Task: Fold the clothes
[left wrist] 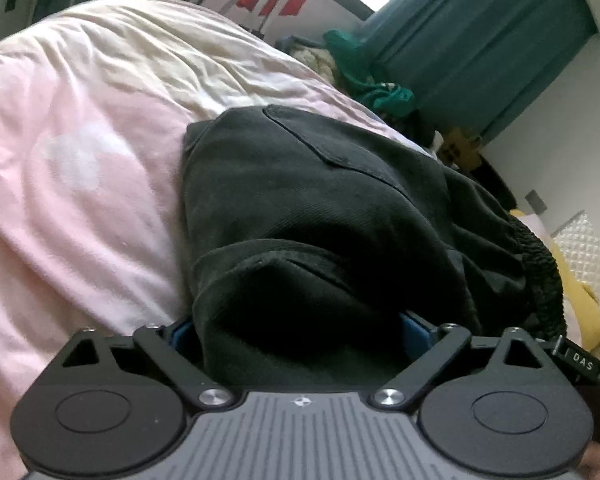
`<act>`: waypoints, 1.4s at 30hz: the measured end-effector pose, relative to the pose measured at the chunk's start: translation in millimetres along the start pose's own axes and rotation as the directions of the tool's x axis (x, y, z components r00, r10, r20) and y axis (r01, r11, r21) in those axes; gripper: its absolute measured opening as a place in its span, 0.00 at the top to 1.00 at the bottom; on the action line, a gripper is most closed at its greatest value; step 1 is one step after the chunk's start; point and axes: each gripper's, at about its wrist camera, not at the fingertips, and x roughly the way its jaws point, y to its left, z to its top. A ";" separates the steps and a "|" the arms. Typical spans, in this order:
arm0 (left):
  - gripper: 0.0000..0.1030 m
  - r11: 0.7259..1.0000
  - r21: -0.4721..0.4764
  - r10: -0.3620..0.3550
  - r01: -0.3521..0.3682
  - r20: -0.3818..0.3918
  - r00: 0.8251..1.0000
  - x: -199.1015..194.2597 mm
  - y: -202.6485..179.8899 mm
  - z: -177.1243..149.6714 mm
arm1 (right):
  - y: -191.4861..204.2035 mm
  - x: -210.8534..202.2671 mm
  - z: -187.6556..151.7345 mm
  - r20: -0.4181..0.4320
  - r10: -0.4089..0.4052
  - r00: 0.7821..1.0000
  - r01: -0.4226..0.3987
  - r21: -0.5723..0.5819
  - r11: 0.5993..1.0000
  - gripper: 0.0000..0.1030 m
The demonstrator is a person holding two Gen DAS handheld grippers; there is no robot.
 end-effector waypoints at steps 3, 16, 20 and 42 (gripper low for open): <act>0.19 1.000 -0.004 0.028 -0.027 0.036 0.999 -5.4 -4.8 -4.2 | 2.7 -0.5 -2.1 -0.002 -0.005 1.000 0.005 -0.032 0.999 0.48; 0.61 0.995 -0.064 0.086 -0.076 0.177 0.980 -52.8 -22.3 -33.6 | 14.1 -19.3 1.1 0.034 0.037 0.999 -0.035 -0.048 0.998 0.63; 0.68 0.994 -0.055 0.108 -0.099 0.199 0.974 -79.6 -37.3 -38.8 | 15.9 -39.6 4.0 0.047 0.095 0.994 -0.093 -0.034 0.995 0.67; 0.80 0.980 0.187 0.044 -0.067 0.127 0.991 -63.1 -248.9 7.7 | -44.2 -161.6 104.9 0.223 0.160 0.962 -0.171 0.030 0.985 0.71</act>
